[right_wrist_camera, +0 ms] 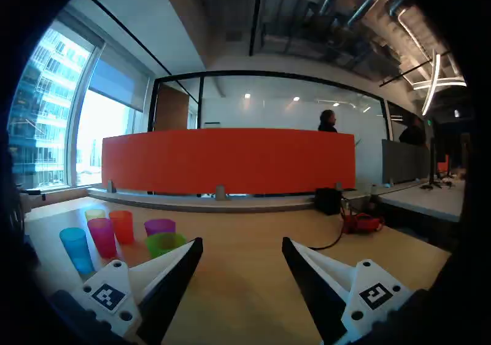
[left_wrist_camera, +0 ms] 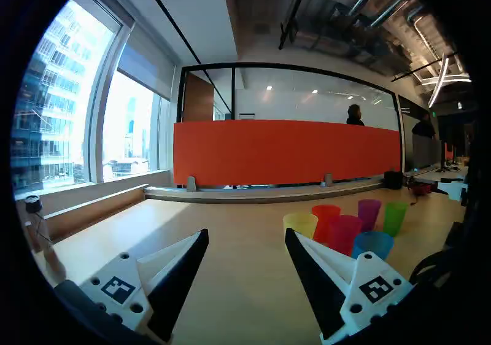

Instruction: Pour water

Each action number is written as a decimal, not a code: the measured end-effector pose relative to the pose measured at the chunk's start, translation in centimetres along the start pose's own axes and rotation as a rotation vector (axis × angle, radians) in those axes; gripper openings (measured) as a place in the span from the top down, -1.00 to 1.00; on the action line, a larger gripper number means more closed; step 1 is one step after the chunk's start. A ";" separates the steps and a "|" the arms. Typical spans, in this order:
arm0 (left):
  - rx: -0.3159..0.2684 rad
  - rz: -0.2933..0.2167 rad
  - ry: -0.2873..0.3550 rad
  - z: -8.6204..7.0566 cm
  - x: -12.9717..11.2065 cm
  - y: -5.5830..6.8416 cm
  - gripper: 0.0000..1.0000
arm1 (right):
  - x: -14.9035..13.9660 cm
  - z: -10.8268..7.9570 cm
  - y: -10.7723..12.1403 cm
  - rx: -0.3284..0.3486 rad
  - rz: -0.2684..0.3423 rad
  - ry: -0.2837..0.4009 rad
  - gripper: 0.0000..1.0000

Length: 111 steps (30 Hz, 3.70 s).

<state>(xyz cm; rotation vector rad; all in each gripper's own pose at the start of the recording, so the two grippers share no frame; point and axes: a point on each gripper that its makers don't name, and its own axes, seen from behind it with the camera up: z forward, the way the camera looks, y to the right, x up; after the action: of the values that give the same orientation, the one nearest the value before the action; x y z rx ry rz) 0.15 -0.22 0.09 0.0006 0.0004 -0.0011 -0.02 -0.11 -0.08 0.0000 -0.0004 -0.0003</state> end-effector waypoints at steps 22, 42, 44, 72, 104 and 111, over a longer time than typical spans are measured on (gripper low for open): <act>0.000 0.001 0.000 0.0 0.0 0.0 -0.85 | 0.0 0.0 0.1 0.000 0.000 0.000 -1.00; 0.000 0.001 0.000 -0.1 0.0 -0.1 -0.84 | 0.0 -0.1 0.0 0.000 -0.001 0.000 -1.00; 0.000 0.000 0.000 -0.1 0.0 -0.1 -0.85 | 0.0 -0.1 0.0 0.000 -0.001 0.000 -1.00; -0.003 0.014 0.001 1.1 4.9 -0.3 -0.85 | 7.6 0.6 -0.3 0.025 -0.074 0.052 -1.00; -0.170 -0.016 0.007 4.3 21.1 2.4 -0.85 | 20.0 2.2 1.8 0.058 -0.007 0.025 -1.00; -0.194 0.001 0.007 4.4 22.2 2.8 -0.85 | 21.3 2.4 1.4 0.068 -0.030 0.030 -1.00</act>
<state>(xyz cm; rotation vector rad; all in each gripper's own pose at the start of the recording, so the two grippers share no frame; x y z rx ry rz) 22.37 2.56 4.51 -0.1931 0.0077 0.0001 21.29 1.26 2.33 0.0685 0.0292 -0.0304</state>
